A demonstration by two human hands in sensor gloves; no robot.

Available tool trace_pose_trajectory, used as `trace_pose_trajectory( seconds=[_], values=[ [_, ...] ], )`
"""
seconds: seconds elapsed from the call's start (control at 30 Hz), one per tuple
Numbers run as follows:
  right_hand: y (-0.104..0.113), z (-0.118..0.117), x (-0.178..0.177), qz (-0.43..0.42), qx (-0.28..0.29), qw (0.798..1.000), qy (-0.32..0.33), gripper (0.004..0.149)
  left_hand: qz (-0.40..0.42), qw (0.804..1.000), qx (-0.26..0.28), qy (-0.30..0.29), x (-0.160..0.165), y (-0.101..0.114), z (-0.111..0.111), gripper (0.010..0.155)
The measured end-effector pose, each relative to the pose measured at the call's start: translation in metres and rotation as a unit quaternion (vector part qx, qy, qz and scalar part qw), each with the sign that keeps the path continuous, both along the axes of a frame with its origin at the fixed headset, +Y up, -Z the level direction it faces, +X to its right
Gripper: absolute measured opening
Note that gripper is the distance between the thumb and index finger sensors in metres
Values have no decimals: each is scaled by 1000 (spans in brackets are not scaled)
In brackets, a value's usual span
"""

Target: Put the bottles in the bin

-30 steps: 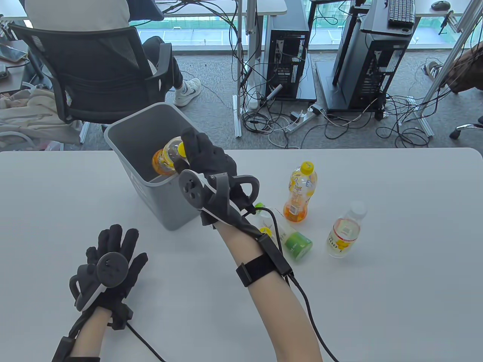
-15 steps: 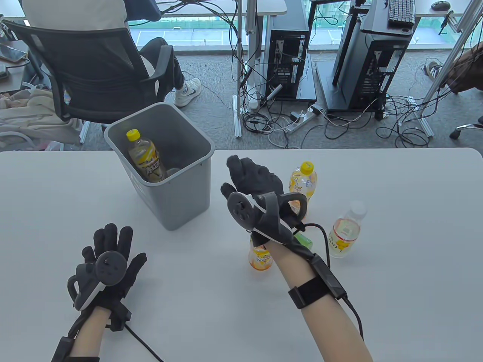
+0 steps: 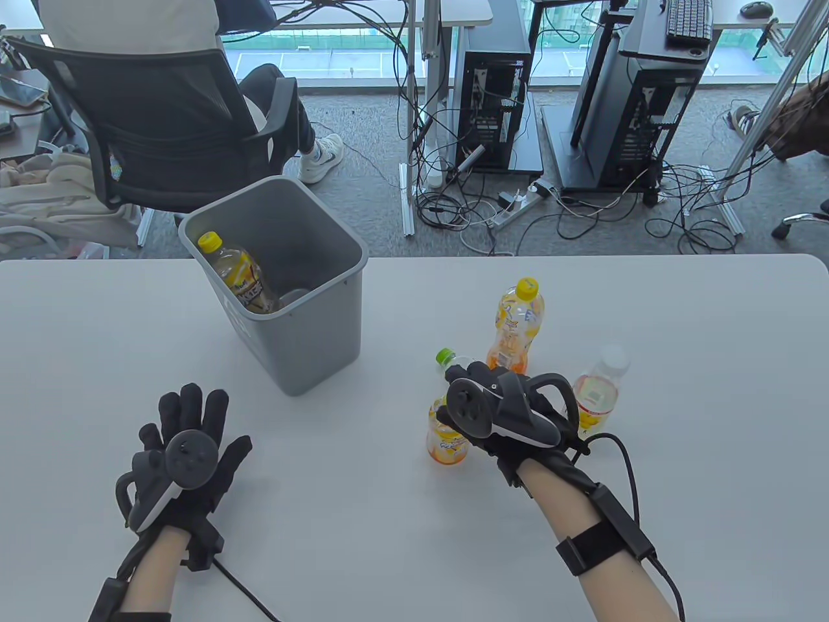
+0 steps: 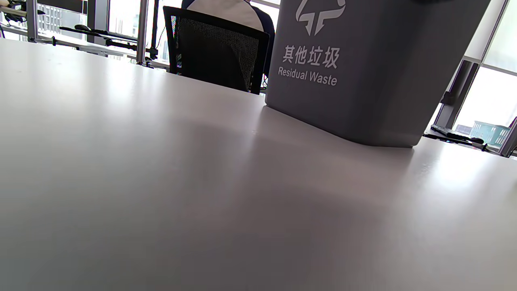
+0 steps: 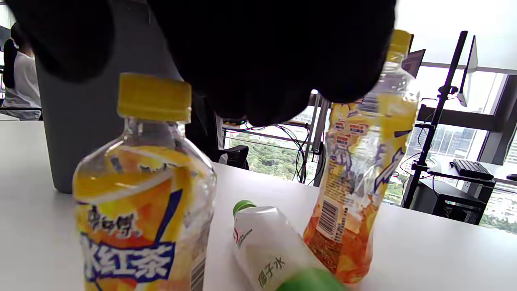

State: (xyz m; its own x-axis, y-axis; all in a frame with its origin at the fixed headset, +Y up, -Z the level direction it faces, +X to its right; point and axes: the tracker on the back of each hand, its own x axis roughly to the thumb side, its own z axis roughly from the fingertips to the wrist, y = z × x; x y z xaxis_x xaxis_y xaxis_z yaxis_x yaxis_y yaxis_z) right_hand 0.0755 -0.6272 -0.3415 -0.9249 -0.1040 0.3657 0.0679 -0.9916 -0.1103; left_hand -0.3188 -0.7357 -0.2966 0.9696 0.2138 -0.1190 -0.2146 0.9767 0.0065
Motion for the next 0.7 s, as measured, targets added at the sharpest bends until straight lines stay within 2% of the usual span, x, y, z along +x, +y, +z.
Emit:
trace_pose_trajectory(
  seconds=[0.2, 0.47, 0.57, 0.7],
  values=[
    [-9, 0, -3, 24, 12, 1000, 2, 66, -6, 1000, -4, -3, 1, 0, 0, 83],
    [-6, -7, -7, -16, -23, 1000, 5, 61, -2, 1000, -4, -3, 1, -1, -1, 83],
    [7, -10, -10, -34, 7, 999, 6, 61, -3, 1000, -3, -4, 1, -1, -1, 82],
    [40, -19, -11, -113, 55, 991, -36, 60, -6, 1000, -2, -5, 1, -2, -1, 81]
  ],
)
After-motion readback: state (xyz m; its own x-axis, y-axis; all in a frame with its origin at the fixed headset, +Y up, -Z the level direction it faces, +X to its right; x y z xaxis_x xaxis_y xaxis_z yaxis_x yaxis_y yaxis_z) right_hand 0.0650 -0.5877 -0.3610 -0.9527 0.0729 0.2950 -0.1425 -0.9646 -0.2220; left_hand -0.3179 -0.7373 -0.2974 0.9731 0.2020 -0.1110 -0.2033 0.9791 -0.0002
